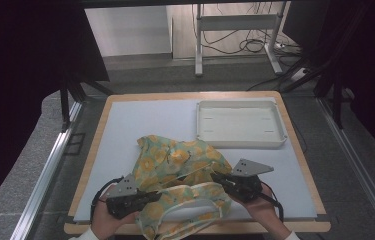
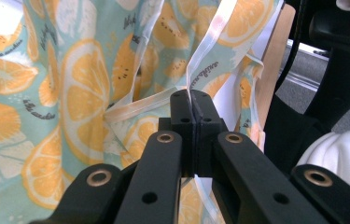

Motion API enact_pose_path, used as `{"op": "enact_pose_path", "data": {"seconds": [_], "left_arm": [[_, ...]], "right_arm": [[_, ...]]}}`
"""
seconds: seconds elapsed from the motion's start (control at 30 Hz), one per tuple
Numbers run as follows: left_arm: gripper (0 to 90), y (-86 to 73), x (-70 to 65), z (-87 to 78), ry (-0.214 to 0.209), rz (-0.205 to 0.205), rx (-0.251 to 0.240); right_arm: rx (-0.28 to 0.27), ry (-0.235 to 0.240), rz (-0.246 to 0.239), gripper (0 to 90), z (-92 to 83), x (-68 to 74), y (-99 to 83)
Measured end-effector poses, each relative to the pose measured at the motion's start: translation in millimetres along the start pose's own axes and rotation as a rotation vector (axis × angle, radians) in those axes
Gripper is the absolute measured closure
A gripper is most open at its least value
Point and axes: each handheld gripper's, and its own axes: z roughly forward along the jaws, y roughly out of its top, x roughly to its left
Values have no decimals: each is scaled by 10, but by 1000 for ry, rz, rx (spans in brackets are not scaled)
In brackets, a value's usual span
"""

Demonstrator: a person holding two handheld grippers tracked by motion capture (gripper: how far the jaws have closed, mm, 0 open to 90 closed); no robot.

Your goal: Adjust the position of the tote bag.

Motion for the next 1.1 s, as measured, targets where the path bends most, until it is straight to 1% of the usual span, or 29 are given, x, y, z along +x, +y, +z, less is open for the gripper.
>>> {"op": "enact_pose_path", "data": {"seconds": [0.2, 0.4, 0.6, 0.73, 0.9, 1.1], "left_arm": [[895, 39, 16, -66, 16, 1, -29], [895, 44, 28, -127, 28, 1, -47], [895, 61, 10, -195, 38, 4, -74], [895, 97, 12, -275, 54, 11, -99], [895, 166, 30, -384, 76, 15, -136], [895, 268, 76, -507, 107, 29, -173]], "right_arm": [[-17, 10, 6, 864, -11, -9, 47], [-35, 8, -8, 864, -50, 14, 95], [-57, 15, -28, 864, -84, 57, 144], [-80, 14, -58, 864, -132, 98, 209], [-114, 14, -87, 864, -193, 141, 333], [-130, 4, -120, 865, -199, 151, 460]]}}
